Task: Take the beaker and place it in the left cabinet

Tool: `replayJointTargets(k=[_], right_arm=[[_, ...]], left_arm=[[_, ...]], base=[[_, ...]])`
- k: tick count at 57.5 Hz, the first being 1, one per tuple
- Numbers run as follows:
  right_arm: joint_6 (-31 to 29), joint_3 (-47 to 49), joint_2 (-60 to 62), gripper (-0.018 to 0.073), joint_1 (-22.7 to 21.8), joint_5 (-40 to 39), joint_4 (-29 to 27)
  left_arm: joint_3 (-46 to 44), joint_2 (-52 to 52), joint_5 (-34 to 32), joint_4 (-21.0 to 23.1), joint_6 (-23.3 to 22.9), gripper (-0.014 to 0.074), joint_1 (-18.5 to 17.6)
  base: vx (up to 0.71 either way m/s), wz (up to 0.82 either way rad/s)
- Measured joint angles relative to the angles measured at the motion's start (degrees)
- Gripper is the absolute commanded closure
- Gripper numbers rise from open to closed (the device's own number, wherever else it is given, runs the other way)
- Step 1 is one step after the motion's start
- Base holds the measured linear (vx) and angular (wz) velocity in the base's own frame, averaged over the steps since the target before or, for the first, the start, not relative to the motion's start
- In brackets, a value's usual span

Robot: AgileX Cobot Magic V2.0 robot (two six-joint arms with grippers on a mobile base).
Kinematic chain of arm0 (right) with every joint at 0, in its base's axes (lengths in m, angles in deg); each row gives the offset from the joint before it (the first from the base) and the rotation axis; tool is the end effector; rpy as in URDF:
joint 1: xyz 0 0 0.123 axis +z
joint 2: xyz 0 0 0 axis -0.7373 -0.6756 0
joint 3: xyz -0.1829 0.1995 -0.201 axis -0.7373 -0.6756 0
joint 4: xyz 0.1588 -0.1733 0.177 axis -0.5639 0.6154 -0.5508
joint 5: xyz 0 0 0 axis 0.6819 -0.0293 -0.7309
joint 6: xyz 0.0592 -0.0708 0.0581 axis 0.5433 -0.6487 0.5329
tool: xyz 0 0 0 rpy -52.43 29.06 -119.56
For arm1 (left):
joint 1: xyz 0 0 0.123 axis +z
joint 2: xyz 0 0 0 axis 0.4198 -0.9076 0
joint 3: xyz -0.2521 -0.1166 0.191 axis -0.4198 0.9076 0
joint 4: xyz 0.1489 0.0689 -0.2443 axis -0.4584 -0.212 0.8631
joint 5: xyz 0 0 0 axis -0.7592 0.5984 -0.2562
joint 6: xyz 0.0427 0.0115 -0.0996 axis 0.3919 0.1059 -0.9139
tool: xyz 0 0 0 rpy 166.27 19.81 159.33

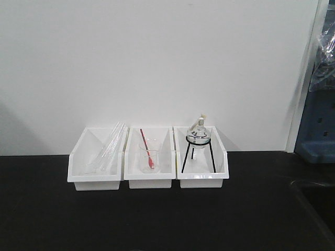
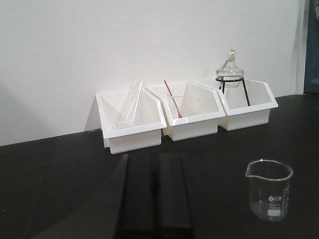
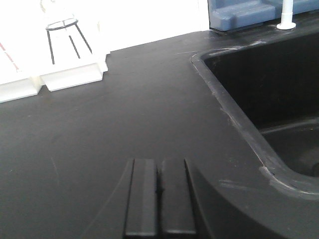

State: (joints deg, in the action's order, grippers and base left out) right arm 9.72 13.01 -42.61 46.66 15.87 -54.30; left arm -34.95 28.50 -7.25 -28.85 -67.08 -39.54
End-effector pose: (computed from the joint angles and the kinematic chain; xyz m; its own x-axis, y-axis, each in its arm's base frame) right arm 0.0620 -0.0051 0.1689 -0.2390 0.1429 -0.9605 0.0850 0.9884 0.1259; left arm 0.0633 -0.0166 0.2021 0.0721 0.0496 -0.9962 0.2501 0.9659 0.0662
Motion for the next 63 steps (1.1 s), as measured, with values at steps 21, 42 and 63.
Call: replayJointTargets(k=[21,42,63], right_arm=[[0.0,0.0,0.0,0.0565,0.0,-2.2,0.2],[0.0,0.0,0.0,0.0565,0.0,-6.5,0.3],[0.0,0.9,0.0,0.0565,0.0,-16.0,0.4]], left_arm=[[0.0,0.0,0.0,0.0,0.0,0.0595,0.0],[0.0,0.0,0.0,0.0,0.0,0.0595,0.0],[0.0,0.0,0.0,0.0,0.0,0.0595,0.0]], base=[[0.0,0.0],[0.0,0.0],[0.0,0.0]])
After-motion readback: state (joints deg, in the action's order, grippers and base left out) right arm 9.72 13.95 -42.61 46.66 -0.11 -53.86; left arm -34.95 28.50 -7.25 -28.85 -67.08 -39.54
